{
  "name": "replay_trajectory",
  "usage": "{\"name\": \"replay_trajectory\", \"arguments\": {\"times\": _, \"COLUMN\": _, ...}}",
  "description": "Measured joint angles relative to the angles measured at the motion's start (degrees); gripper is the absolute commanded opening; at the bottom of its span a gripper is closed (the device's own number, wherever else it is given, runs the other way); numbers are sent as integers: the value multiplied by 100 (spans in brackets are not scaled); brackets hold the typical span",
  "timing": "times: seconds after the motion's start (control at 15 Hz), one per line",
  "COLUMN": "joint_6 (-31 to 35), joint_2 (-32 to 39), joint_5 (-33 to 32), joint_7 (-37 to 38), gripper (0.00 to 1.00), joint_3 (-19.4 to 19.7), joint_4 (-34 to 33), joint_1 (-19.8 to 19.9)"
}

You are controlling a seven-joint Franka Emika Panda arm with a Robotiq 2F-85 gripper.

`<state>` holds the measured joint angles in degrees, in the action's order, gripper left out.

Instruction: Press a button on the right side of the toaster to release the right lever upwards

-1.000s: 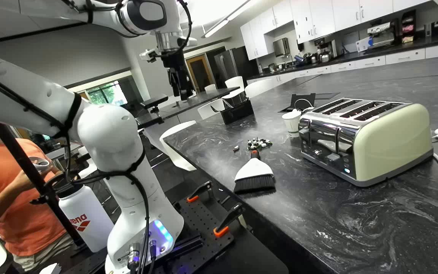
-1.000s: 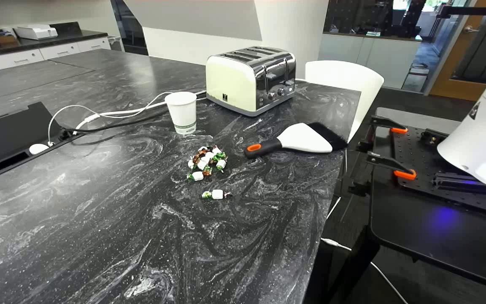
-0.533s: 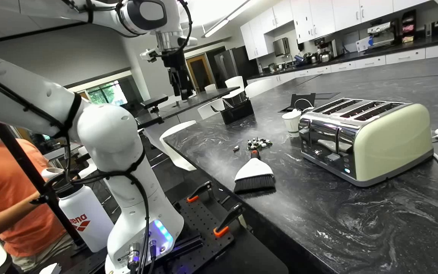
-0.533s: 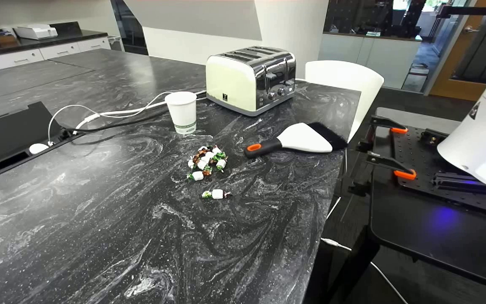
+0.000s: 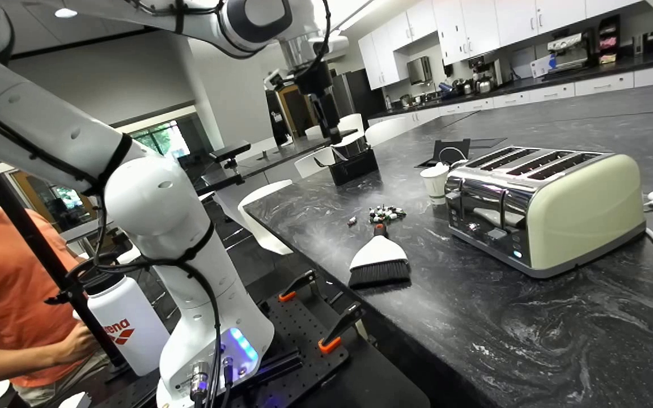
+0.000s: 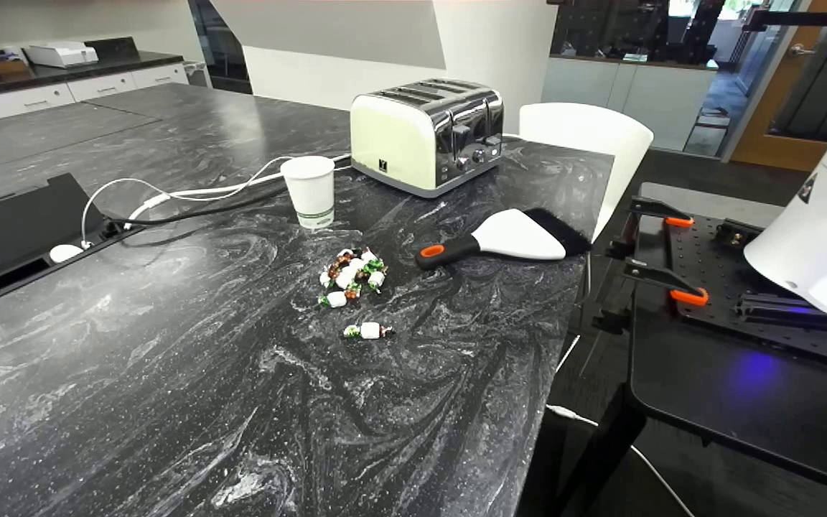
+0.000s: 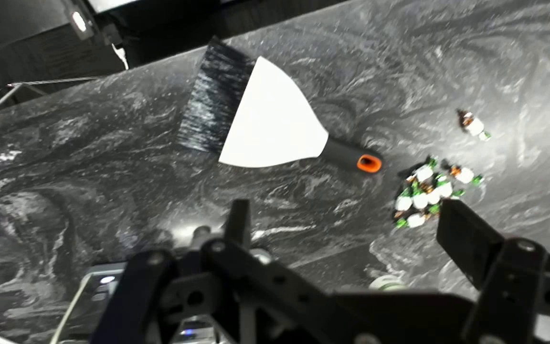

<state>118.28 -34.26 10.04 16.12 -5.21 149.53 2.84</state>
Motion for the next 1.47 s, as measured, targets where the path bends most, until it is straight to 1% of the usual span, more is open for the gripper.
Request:
{"name": "replay_trajectory", "arguments": {"times": 0.2, "joint_6": 863, "joint_2": 475, "joint_5": -395, "joint_7": 5, "gripper": 100, "joint_3": 362, "joint_4": 135, "joint_1": 498}}
{"name": "replay_trajectory", "arguments": {"times": 0.53, "joint_6": 2350, "joint_2": 1273, "joint_5": -860, "joint_7": 159, "gripper": 100, "joint_3": 925, "joint_4": 450, "joint_1": 1291}}
{"name": "replay_trajectory", "arguments": {"times": 0.73, "joint_6": 3012, "joint_2": 1903, "joint_5": -1097, "joint_7": 477, "gripper": 100, "joint_3": 1106, "joint_4": 488, "joint_1": 1668}}
{"name": "replay_trajectory", "arguments": {"times": 0.87, "joint_6": 3448, "joint_2": 2380, "joint_5": -1232, "joint_7": 916, "gripper": 100, "joint_3": 1128, "joint_4": 490, "joint_1": 1820}}
{"name": "replay_trajectory", "arguments": {"times": 1.0, "joint_6": 3536, "joint_2": 2601, "joint_5": -1251, "joint_7": 960, "gripper": 100, "joint_3": 1152, "joint_4": 473, "joint_1": 1806}}
{"name": "replay_trajectory", "arguments": {"times": 1.4, "joint_6": 3534, "joint_2": 2491, "joint_5": -1251, "joint_7": 960, "gripper": 100, "joint_3": 1173, "joint_4": 461, "joint_1": 1767}}
{"name": "replay_trajectory", "arguments": {"times": 1.47, "joint_6": 3534, "joint_2": 2493, "joint_5": -1251, "joint_7": 960, "gripper": 75, "joint_3": 1181, "joint_4": 461, "joint_1": 1763}}
